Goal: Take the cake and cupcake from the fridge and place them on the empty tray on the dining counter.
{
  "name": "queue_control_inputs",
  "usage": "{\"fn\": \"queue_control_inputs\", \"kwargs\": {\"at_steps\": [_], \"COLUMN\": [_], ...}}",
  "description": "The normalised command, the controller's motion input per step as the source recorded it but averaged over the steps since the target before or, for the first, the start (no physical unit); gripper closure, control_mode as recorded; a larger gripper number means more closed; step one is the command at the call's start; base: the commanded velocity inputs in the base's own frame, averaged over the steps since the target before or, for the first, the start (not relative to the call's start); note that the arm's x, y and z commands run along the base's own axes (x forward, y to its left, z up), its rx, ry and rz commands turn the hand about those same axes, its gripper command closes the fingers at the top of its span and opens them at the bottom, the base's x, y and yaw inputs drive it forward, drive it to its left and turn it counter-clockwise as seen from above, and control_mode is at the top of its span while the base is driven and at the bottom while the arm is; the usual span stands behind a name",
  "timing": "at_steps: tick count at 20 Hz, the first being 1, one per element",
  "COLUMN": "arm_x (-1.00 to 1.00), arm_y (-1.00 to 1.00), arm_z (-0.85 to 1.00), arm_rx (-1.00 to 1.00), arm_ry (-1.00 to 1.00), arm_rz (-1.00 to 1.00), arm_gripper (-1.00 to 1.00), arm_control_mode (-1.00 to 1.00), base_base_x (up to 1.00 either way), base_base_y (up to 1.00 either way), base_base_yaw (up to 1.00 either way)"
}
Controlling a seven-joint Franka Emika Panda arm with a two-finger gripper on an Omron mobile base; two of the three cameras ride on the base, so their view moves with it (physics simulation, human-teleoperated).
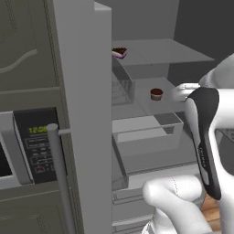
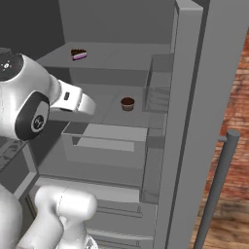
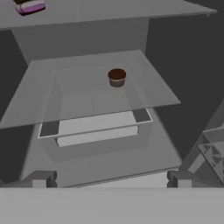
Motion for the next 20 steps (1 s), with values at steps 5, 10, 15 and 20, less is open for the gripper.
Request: {"fn": "queue_control_inputs", "kwargs": {"at_steps": [5,10,15,20], "arm_x": [0.52,0.55,0.42,0.54], "arm_y": [-0.13,-0.17,-0.13,-0.05], "arm_z": [-0.24,-0.19,-0.2,-0.29], "arm_rx": [0.0,0.0,0.02,0.01], "arm_ry": [0.01,0.02,0.01,0.0], "arm_rz": [0.0,0.0,0.0,0.0], "arm_gripper": [-1.0,-1.0,-1.0,-1.0], "arm_control_mode": [-1.0,-1.0,-1.0,-1.0], "base_base_x": [0.0,0.0,0.0,0.0], "base_base_y": [0.0,0.0,0.0,0.0], "base_base_yaw": [0.0,0.0,0.0,0.0]}}
